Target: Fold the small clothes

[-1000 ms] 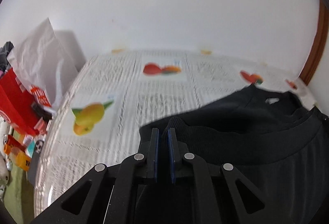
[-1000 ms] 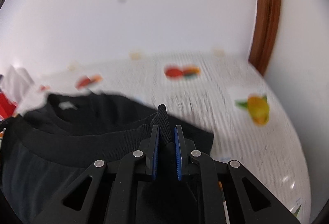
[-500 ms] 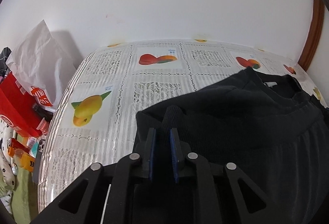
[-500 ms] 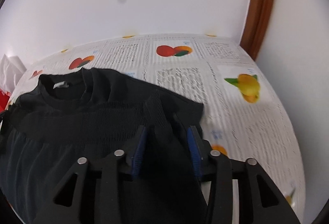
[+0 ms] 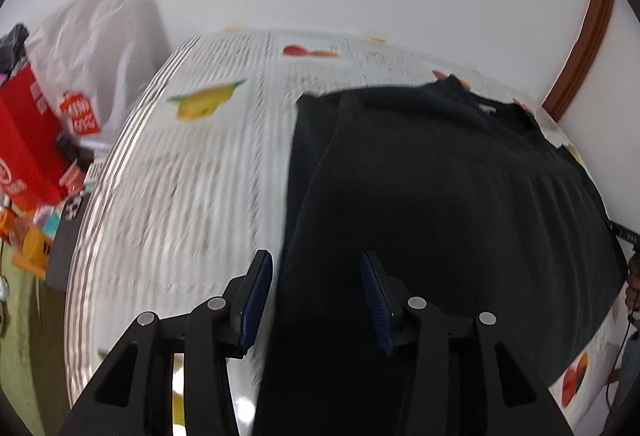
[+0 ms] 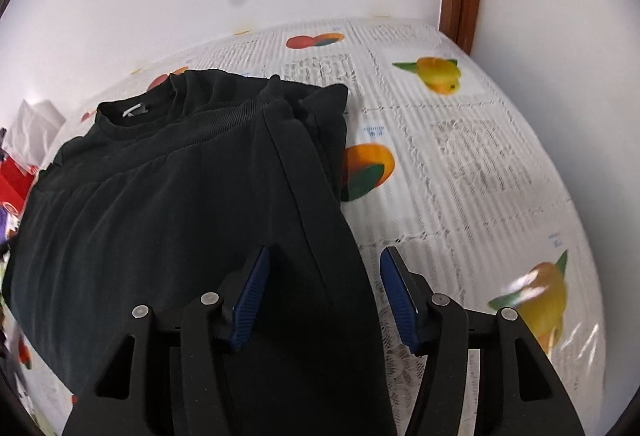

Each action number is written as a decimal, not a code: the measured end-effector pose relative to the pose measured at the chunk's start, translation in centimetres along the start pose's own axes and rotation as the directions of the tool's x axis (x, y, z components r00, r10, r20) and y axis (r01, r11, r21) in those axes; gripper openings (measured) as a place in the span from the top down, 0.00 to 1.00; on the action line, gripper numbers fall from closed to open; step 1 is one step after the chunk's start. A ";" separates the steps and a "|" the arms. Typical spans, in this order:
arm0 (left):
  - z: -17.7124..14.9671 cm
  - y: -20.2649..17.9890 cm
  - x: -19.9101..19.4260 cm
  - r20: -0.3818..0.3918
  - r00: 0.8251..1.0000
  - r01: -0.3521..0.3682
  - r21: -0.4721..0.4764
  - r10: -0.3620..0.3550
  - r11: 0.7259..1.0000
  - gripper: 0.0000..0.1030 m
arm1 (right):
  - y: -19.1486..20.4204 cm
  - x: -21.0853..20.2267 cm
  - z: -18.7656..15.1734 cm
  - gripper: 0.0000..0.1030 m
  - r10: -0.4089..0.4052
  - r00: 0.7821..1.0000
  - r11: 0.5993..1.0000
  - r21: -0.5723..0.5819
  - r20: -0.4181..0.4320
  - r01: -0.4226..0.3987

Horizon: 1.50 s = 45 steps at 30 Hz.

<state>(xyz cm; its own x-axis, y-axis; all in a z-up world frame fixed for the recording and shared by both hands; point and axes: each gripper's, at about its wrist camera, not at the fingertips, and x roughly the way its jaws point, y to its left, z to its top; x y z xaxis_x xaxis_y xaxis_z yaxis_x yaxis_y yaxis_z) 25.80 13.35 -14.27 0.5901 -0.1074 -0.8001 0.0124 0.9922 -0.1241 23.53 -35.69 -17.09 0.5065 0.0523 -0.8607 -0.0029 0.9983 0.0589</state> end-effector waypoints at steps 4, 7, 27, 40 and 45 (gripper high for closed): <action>-1.0 1.0 -0.1 -0.019 0.999 0.048 -0.037 -0.049 0.998 0.58 | 0.8 1.2 0.8 0.45 0.016 1.000 1.000 0.004 -0.011 -0.016; -1.2 0.9 0.2 -0.025 0.998 0.055 -0.045 -0.056 0.997 0.62 | 1.6 2.3 1.9 0.66 0.027 0.999 0.999 0.017 -0.029 -0.027; 2.7 -7.4 3.5 0.026 1.000 -0.009 0.065 0.007 0.998 0.85 | -3.3 3.6 7.0 0.65 -0.108 0.993 0.994 -0.003 0.050 0.109; -4.8 -4.0 -2.8 0.032 0.999 0.021 0.063 -0.023 0.998 0.63 | -3.7 -4.8 -3.0 0.57 -0.259 0.960 0.966 0.033 0.104 0.257; -7.4 -1.4 -4.9 0.049 0.997 -0.058 0.010 0.057 0.998 0.62 | 1.3 -8.0 -4.0 0.53 -0.245 0.950 0.969 0.014 0.192 0.247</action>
<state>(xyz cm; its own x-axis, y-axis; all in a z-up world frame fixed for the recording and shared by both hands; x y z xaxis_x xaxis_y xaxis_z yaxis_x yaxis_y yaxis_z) 16.87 11.98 -14.51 0.6289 -0.0473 -0.7760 -0.0134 0.9973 -0.0716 16.09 -34.67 -12.16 0.6478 -0.1999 -0.7351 0.1341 0.9798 -0.1483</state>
